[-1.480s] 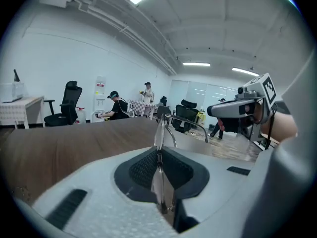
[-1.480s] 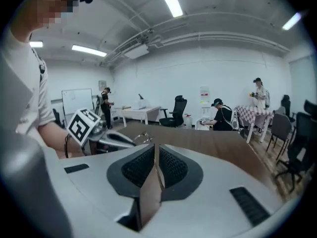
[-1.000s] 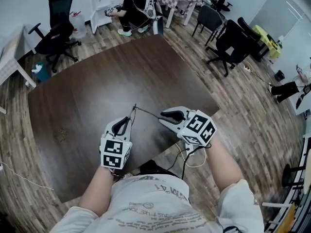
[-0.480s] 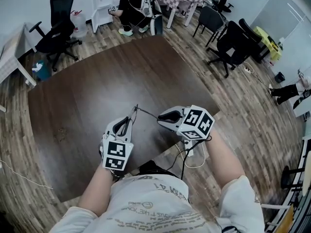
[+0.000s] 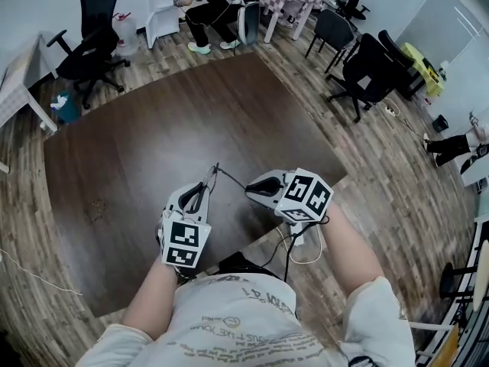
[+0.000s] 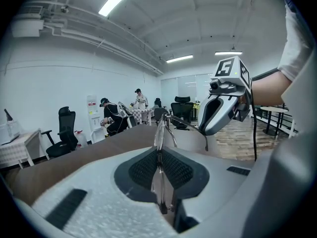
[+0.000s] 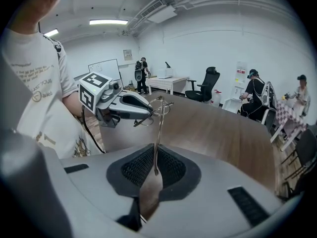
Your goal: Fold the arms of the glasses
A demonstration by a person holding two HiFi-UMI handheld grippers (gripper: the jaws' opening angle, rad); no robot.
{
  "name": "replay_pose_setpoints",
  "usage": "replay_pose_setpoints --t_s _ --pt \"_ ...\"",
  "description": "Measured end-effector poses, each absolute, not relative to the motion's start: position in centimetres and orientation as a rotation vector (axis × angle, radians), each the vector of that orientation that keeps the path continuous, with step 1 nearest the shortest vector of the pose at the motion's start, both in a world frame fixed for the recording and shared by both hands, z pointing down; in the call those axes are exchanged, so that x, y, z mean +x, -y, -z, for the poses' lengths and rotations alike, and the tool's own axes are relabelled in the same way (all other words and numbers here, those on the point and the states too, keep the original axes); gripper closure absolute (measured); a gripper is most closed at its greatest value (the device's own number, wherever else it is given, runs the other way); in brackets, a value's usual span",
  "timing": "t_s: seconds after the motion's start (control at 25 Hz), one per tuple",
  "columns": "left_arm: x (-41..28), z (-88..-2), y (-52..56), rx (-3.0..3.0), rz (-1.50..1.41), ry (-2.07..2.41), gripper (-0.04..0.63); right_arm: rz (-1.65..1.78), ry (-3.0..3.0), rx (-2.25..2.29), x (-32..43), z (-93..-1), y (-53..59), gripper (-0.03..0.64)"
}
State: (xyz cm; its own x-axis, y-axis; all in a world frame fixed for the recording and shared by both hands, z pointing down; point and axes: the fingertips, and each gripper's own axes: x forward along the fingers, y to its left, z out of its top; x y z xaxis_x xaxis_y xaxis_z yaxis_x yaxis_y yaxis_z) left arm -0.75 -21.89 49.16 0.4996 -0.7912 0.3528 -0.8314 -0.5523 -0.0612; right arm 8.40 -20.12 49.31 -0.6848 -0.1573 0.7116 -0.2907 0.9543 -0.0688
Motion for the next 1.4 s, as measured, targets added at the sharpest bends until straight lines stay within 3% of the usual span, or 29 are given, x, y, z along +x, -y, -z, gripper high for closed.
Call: replay_pose_setpoints --t_s 1.4 --pt "-3.5 -49.7 22.1 2.45 -0.379 1.485 0.553 -0.506 2.604 0.493 1.8 -51.6 19.1 0.589"
